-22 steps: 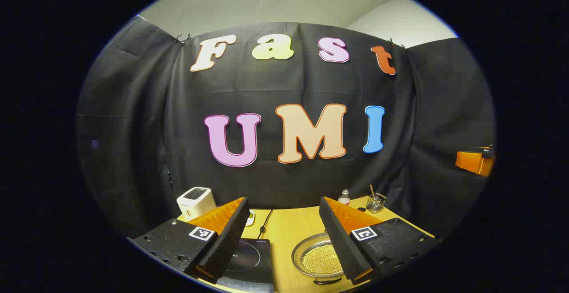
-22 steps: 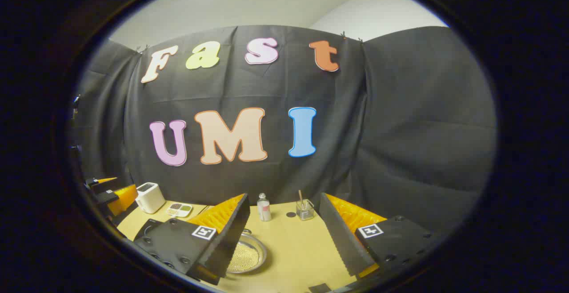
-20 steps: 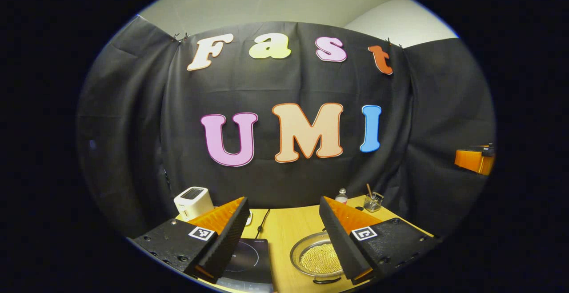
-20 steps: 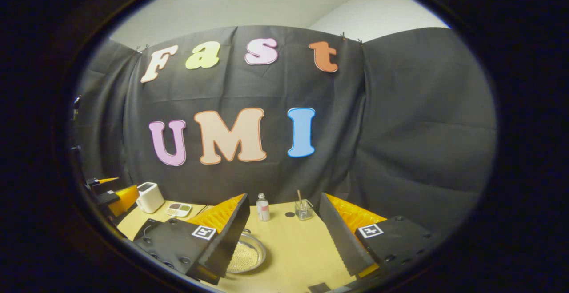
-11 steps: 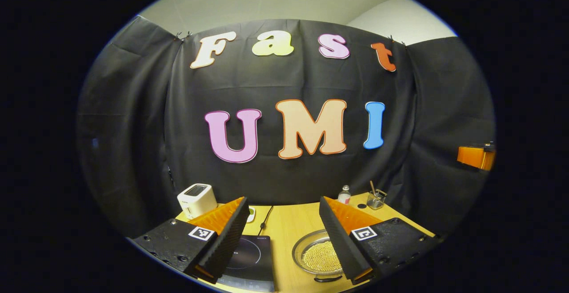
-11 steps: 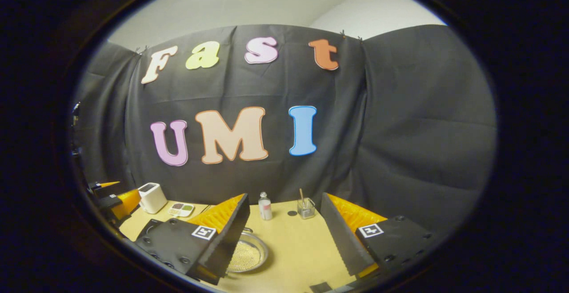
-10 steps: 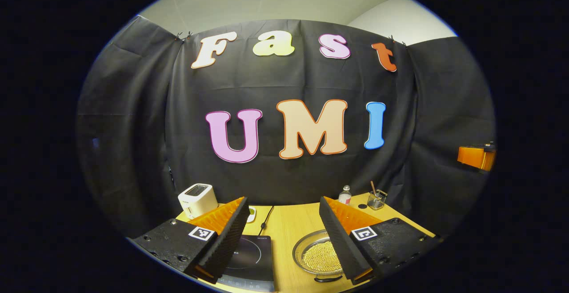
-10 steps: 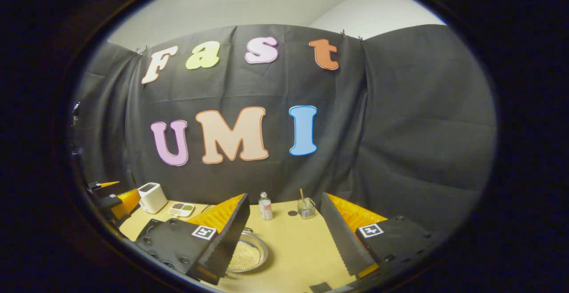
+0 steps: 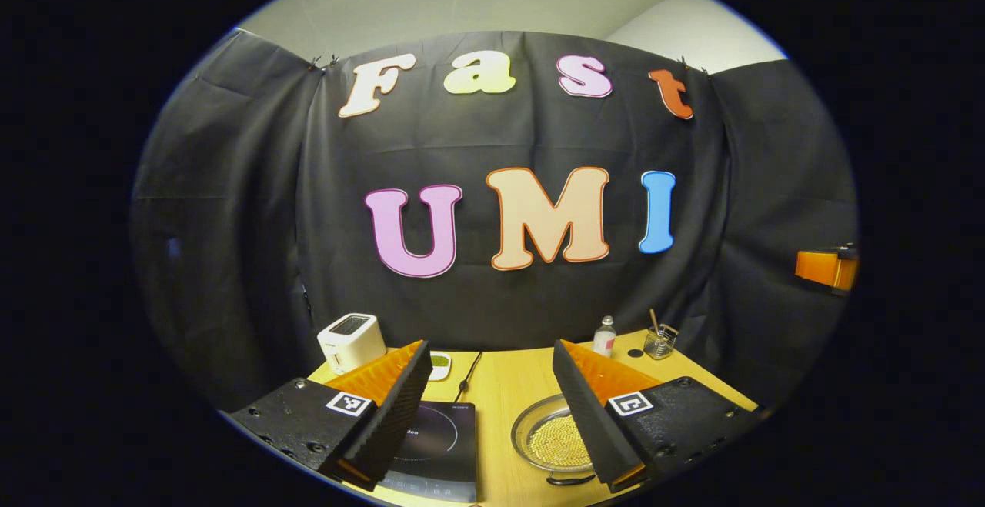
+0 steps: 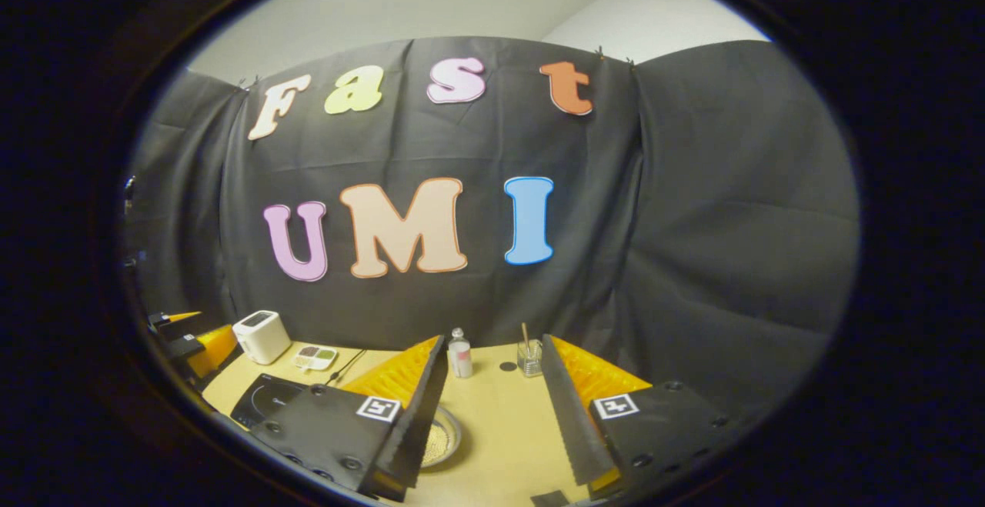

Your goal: First push the handle of the pot to place it horizontally, then grasp the pot with both hands and set it on the induction cooktop.

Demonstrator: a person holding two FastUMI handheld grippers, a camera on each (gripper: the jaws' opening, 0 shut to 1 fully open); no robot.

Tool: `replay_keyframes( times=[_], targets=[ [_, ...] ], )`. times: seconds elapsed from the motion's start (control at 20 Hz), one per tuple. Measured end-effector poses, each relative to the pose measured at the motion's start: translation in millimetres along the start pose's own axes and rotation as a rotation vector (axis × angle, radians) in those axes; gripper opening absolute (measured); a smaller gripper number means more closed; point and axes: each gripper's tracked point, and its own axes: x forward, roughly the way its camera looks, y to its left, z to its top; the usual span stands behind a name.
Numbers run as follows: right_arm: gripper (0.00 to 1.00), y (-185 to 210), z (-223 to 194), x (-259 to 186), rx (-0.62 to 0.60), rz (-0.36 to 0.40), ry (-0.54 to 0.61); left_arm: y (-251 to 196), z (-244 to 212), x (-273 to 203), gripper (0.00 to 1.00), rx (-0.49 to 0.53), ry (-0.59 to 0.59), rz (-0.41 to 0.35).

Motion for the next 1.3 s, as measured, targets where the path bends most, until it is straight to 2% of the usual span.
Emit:
replay_keyframes(
  times=[0.1,0.15,0.2,0.35,0.45,0.5,0.55,0.6,0.7,0.75,0.8,0.85,0.95,1.3],
  targets=[
    [0.48,-0.6,-5.1,5.6,0.004,0.006,0.008,2.1,-3.2,-2.4,0.93,-0.009,0.009,0.014],
    [0.43,2.0,-8.7,7.4,0.002,0.015,0.018,3.7,-4.8,-4.0,0.93,-0.014,0.011,0.021],
    [0.41,3.8,-14.5,9.0,-0.003,0.029,0.034,5.9,-4.2,-4.5,0.96,-0.017,0.012,0.028],
    [0.39,16.9,-23.2,15.4,-0.030,0.080,0.057,11.9,-5.7,-6.9,0.96,-0.018,0.011,0.054],
    [0.42,25.8,-33.8,20.4,-0.051,0.112,0.078,18.4,-6.4,-7.7,0.96,-0.018,0.012,0.074],
    [0.39,33.6,-40.0,22.8,-0.057,0.139,0.091,21.5,-6.1,-7.7,0.96,-0.019,0.014,0.082],
    [0.39,32.8,-55.4,40.7,-0.059,0.104,0.098,23.7,-8.0,-8.5,0.96,-0.020,0.017,0.091],
    [0.27,31.4,-46.8,29.7,-0.030,0.108,0.114,27.0,-8.2,-9.3,0.96,-0.019,0.018,0.101],
    [0.03,45.0,-64.4,36.9,0.024,0.149,0.158,34.5,-9.9,-10.3,0.93,-0.016,0.017,0.123],
    [0.00,47.9,-71.2,40.5,0.041,0.153,0.177,37.9,-11.1,-11.2,0.96,-0.016,0.019,0.133],
    [0.10,49.8,-77.7,43.0,0.048,0.159,0.192,41.9,-12.3,-12.7,0.96,-0.014,0.022,0.142],
    [0.02,51.0,-86.9,46.1,0.049,0.163,0.213,45.8,-14.3,-14.3,0.96,-0.012,0.025,0.152],
    [0.00,54.2,-106.3,49.5,0.046,0.169,0.256,54.8,-17.0,-18.5,0.96,-0.008,0.033,0.173],
    [0.03,82.7,-205.4,31.6,-0.006,0.220,0.508,83.3,-30.3,-28.6,0.96,-0.002,0.059,0.211]
  ],
)
